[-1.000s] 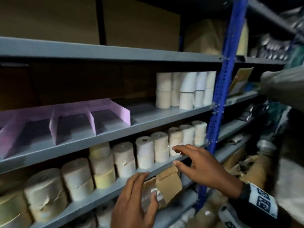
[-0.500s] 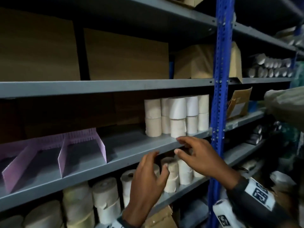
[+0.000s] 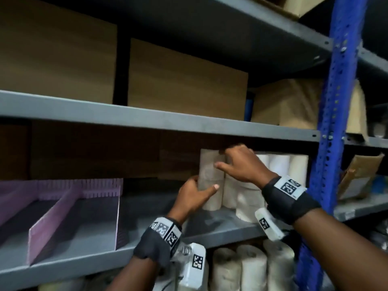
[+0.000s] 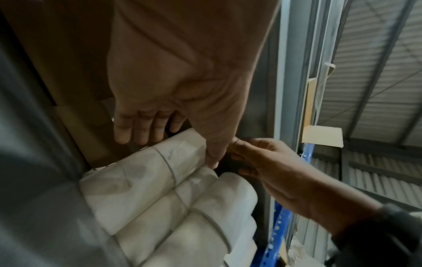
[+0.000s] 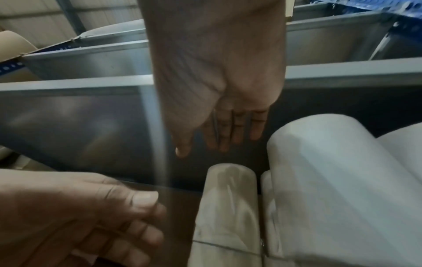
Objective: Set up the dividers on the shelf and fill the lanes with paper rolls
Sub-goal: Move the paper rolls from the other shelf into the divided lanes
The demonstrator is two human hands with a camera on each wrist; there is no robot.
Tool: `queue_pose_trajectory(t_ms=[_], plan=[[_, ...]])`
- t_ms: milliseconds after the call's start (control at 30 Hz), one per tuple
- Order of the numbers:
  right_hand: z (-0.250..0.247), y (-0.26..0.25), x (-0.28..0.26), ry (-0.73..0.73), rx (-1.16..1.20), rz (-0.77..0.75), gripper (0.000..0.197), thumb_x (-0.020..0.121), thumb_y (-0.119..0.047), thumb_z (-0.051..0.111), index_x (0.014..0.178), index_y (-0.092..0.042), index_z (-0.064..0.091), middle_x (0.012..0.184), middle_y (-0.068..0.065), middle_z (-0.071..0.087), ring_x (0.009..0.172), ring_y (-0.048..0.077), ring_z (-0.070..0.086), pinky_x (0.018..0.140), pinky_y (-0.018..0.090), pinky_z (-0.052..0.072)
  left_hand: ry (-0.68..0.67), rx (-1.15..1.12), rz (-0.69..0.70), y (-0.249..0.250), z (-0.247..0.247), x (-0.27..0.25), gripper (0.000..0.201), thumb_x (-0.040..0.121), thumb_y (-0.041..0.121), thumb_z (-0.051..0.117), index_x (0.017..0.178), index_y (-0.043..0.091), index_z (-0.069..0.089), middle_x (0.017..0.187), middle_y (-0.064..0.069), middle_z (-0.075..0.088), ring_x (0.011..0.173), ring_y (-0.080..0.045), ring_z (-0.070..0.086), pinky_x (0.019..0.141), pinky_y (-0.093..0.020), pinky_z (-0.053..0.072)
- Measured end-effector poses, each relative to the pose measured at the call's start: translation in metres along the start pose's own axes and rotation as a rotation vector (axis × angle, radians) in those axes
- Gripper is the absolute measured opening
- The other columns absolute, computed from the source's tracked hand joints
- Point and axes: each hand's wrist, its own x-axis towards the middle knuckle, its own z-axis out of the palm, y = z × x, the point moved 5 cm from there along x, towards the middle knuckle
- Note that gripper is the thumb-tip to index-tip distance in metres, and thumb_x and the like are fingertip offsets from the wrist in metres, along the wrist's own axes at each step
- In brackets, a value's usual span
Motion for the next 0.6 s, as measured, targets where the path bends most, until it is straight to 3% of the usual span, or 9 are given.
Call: queue_pose_trajectory(t_ms=[33,67,100,167,233,300,433,600], plan=[[0.003,0.004,0.01,-0.001,-0.01,0.008,0.034,0.086,-0.057,0.06,0.077,-0.024,0.057,0.103,0.011,0.068,0.102,0.032,0.06,0.074,0.033,0.04,-0.024,-0.011,-0.016,-0.003,0.004,0.008,0.034,0.079,0.053,0.08,0.103,0.032,0.067,0.099,0.019,0.07,0.099,-0.006,0.068,0.08,-0.022,0.056],[0.009,0.007,0.021,-0.007,-0.025,0.01,0.038,0.085,-0.058,0.06,0.073,-0.023,0.054,0.101,0.013,0.069,0.098,0.033,0.063,0.071,0.031,0.039,-0.048,-0.024,-0.043,-0.007,0.008,0.017,0.046,0.08,0.051,0.08,0.117,0.027,0.067,0.112,0.009,0.071,0.108,-0.014,0.068,0.09,-0.03,0.057],[0.014,0.011,0.03,-0.029,-0.041,0.022,0.04,0.086,-0.06,0.058,0.081,-0.02,0.06,0.105,0.014,0.07,0.099,0.033,0.064,0.071,0.031,0.042,-0.073,-0.058,-0.067,-0.008,0.011,0.025,0.058,0.081,0.048,0.08,0.13,0.022,0.062,0.124,0.001,0.069,0.116,-0.019,0.065,0.098,-0.036,0.055],[0.027,0.016,0.047,-0.097,-0.04,0.027,0.055,0.088,-0.063,0.053,0.122,-0.02,0.061,0.129,0.012,0.062,0.115,0.032,0.059,0.087,0.035,0.049,-0.099,-0.159,-0.1,-0.01,0.015,0.041,0.07,0.083,0.04,0.081,0.141,0.013,0.052,0.138,-0.008,0.062,0.125,-0.025,0.06,0.106,-0.044,0.05],[0.037,0.019,0.063,-0.168,-0.042,0.008,0.063,0.092,-0.063,0.046,0.142,-0.025,0.047,0.147,0.007,0.049,0.13,0.029,0.049,0.105,0.037,0.043,-0.092,-0.206,-0.114,-0.011,0.018,0.053,0.073,0.081,0.04,0.083,0.139,0.011,0.051,0.137,-0.003,0.06,0.126,-0.02,0.058,0.106,-0.041,0.05],[0.045,0.021,0.075,-0.247,-0.065,-0.014,0.065,0.096,-0.061,0.04,0.149,-0.023,0.038,0.156,0.005,0.037,0.14,0.027,0.038,0.114,0.035,0.031,-0.094,-0.214,-0.108,-0.01,0.023,0.061,0.067,0.079,0.042,0.085,0.132,0.015,0.054,0.129,0.005,0.06,0.122,-0.014,0.058,0.101,-0.034,0.051],[0.054,0.025,0.091,-0.353,-0.15,-0.005,0.067,0.098,-0.06,0.033,0.154,-0.023,0.027,0.163,0.002,0.021,0.149,0.023,0.019,0.121,0.035,0.012,-0.058,-0.255,-0.079,-0.012,0.037,0.074,0.058,0.078,0.038,0.086,0.125,0.013,0.064,0.122,-0.003,0.071,0.115,-0.02,0.066,0.1,-0.041,0.055],[0.047,0.025,0.087,-0.368,-0.047,-0.021,0.062,0.099,-0.054,0.039,0.154,-0.028,0.027,0.163,-0.001,0.019,0.15,0.02,0.016,0.121,0.033,0.008,-0.016,-0.226,-0.045,-0.018,0.039,0.083,0.051,0.079,0.036,0.087,0.12,0.011,0.068,0.116,-0.004,0.074,0.109,-0.02,0.069,0.094,-0.034,0.056]])
